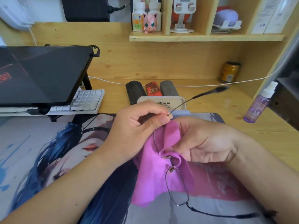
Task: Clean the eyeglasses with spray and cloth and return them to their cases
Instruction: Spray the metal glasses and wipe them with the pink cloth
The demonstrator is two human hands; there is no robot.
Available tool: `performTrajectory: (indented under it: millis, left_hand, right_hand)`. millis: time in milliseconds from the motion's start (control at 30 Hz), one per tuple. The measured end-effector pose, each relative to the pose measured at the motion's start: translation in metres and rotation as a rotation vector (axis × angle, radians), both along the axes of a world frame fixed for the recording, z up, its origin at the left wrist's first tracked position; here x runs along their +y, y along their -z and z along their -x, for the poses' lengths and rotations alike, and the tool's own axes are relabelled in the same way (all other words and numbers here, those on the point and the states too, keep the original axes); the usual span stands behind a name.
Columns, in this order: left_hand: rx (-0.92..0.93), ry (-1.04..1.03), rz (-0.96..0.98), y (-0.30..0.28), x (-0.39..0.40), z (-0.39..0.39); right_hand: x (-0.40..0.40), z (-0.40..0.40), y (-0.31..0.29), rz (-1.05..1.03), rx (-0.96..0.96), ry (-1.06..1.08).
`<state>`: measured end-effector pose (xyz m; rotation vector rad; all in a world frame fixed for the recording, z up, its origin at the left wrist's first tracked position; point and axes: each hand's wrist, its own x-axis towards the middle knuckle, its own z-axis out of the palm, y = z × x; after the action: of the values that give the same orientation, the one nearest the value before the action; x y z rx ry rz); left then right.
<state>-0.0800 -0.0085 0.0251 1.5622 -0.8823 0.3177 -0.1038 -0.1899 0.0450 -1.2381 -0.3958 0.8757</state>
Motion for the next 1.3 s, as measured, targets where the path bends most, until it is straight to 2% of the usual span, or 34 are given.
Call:
performTrajectory:
  millis: [233,433,533,733,867,1133,1200,1300]
  left_hand:
    - [-0.009,0.011,-0.035,0.0,0.0,-0.001]
    - [0.058,-0.024,0.038,0.0,-0.002,-0.004]
    - [0.081,-0.052,0.041,0.003,-0.002,-0.005]
    - [0.032,-0.085,-0.002,0.002,0.001,-0.005]
    - [0.061,-0.07,-0.022,0.005,-0.007,-0.003]
    - [0.202,-0.056,0.143,0.004,-0.006,-0.007]
    - [0.206,-0.07,0.149,0.005,-0.005,-0.008]
    - [0.167,-0.083,0.129,0.006,-0.004,-0.009]
  right_hand:
    - [0.011,0.003,-0.005,0.084,-0.105,0.046]
    - [0.015,0.006,0.005,0.046,-0.106,0.318]
    - [0.013,0.001,0.012,0.044,-0.069,0.371]
    - [0.004,-0.001,0.005,0.009,-0.017,0.191]
    - [0.013,0.001,0.011,0.104,-0.102,0.279]
    - [0.015,0.002,0.01,0.042,-0.02,0.456]
    - [0.015,0.001,0.009,0.027,-0.013,0.445]
    - [0.005,0.001,0.006,0.047,-0.067,0.32]
